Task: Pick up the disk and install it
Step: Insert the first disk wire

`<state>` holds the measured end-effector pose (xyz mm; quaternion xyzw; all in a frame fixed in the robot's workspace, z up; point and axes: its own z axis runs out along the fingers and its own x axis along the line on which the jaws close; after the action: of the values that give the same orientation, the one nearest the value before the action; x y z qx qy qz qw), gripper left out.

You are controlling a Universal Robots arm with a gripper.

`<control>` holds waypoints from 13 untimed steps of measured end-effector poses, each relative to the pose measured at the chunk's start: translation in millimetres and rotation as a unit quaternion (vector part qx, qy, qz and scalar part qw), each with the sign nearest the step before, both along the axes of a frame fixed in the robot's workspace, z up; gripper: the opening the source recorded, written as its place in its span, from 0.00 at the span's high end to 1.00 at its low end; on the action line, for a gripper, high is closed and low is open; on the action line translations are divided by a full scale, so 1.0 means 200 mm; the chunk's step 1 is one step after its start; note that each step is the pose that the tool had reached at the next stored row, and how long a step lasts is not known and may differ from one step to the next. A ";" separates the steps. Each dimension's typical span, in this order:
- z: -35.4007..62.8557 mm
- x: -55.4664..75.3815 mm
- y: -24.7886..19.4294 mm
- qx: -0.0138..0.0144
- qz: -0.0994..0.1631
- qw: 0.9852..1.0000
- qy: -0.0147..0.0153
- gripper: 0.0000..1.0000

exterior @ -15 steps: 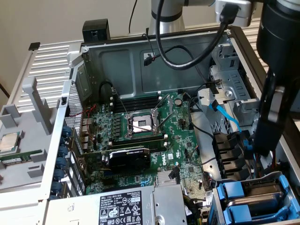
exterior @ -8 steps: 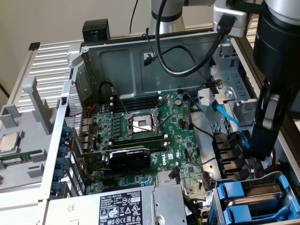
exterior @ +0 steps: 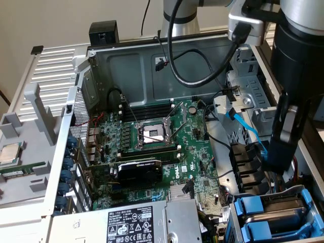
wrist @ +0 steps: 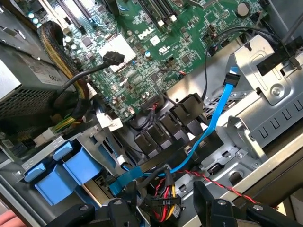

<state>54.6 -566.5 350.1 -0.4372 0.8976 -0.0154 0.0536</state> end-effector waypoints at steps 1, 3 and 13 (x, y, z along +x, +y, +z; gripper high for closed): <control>0.000 0.00 -0.002 0.000 0.000 1.000 0.000 0.41; -0.001 0.01 -0.006 0.000 0.000 1.000 0.001 0.41; -0.003 0.02 -0.008 0.002 0.000 1.000 0.002 0.41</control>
<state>58.4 -568.2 349.5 -0.4371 0.8978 -0.0126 0.0530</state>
